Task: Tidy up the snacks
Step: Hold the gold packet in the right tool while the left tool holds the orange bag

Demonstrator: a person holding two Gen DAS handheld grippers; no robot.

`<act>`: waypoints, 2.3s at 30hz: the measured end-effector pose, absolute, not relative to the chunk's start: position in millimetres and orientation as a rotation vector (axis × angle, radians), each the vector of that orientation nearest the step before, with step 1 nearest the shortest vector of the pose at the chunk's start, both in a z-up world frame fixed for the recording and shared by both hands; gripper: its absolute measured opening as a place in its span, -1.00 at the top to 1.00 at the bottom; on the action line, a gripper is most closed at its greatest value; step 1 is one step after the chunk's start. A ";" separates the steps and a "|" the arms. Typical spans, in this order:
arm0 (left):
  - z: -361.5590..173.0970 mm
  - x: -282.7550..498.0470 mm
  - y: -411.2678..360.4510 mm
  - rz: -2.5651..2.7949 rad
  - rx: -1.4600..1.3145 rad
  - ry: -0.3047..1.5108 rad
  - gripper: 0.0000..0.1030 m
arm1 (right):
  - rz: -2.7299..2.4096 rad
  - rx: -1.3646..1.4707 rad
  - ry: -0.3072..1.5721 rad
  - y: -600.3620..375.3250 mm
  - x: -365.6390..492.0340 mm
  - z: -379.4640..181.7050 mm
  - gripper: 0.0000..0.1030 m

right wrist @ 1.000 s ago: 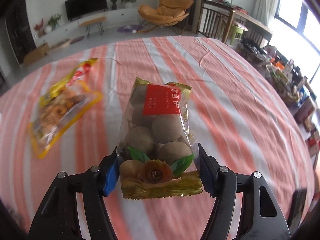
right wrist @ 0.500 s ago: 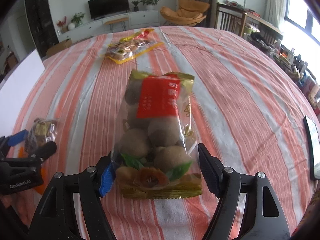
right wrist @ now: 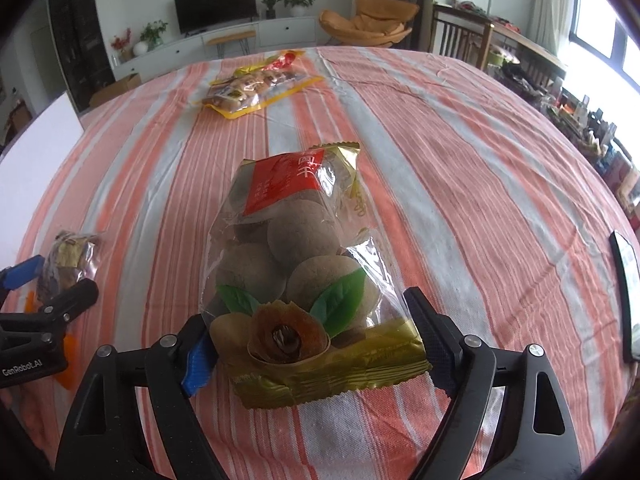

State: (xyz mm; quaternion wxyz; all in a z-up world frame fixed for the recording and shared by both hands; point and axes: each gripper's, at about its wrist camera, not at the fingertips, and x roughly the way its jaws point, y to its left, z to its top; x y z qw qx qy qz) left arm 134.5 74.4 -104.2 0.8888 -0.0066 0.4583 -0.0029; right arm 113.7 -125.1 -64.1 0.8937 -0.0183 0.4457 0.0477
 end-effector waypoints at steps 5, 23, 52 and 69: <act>-104.2 134.5 74.2 -0.006 -0.014 0.952 -1.00 | 0.100 -0.038 0.923 -125.8 113.8 -64.5 -0.68; -104.5 134.5 74.3 -0.006 -0.014 0.952 -1.00 | 0.024 0.012 1.005 -124.5 105.3 -61.1 -0.75; -104.6 134.5 73.6 -0.005 -0.014 0.952 -1.00 | 0.053 -0.015 0.960 -124.9 99.5 -62.5 -0.78; -104.8 134.5 73.6 -0.005 -0.014 0.952 -1.00 | 0.052 -0.014 0.959 -124.6 99.3 -62.6 -0.78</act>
